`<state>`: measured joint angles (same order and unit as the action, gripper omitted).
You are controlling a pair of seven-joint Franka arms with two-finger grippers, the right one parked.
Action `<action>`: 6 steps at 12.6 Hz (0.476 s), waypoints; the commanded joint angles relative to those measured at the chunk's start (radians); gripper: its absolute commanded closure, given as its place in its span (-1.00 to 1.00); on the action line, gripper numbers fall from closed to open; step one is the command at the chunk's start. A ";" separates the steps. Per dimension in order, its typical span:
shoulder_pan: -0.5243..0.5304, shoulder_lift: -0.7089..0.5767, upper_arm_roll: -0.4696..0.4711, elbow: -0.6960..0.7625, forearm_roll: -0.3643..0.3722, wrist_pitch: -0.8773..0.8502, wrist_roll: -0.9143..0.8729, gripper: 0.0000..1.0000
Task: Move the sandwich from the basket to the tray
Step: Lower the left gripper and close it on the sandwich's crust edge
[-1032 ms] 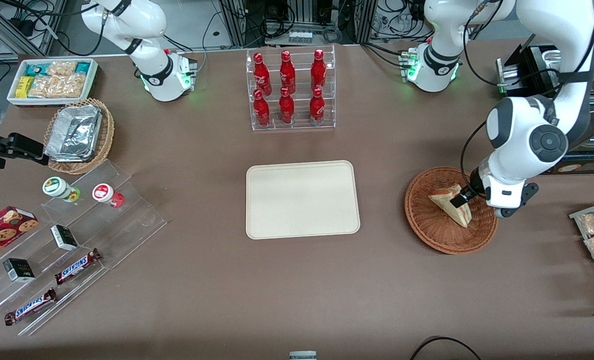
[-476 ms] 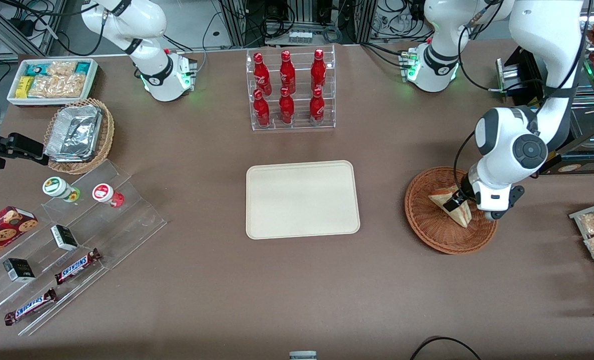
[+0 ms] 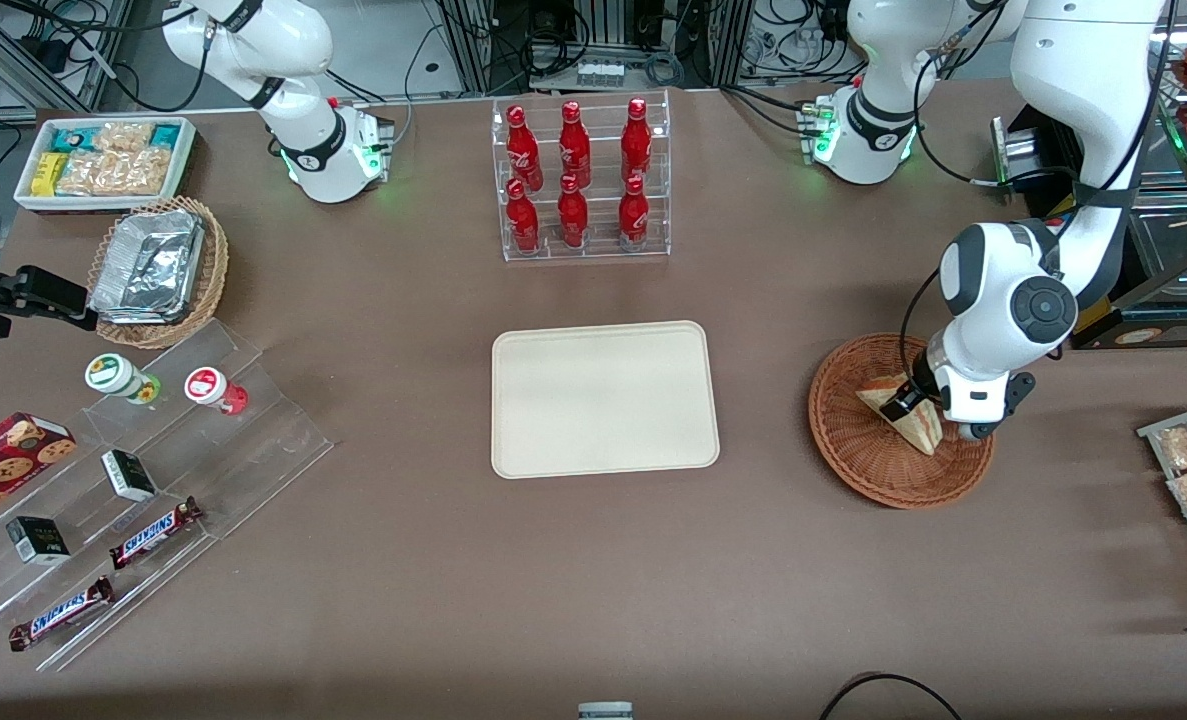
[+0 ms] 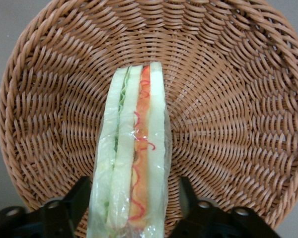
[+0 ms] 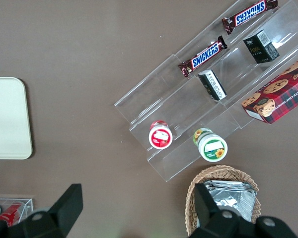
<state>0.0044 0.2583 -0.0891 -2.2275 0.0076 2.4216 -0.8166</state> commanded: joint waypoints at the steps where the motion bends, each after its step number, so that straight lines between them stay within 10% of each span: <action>1: 0.003 -0.024 -0.001 -0.021 0.008 0.004 -0.015 1.00; 6: -0.014 -0.083 -0.018 0.011 0.060 -0.143 -0.006 1.00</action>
<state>0.0017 0.2218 -0.0941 -2.2232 0.0422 2.3441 -0.8154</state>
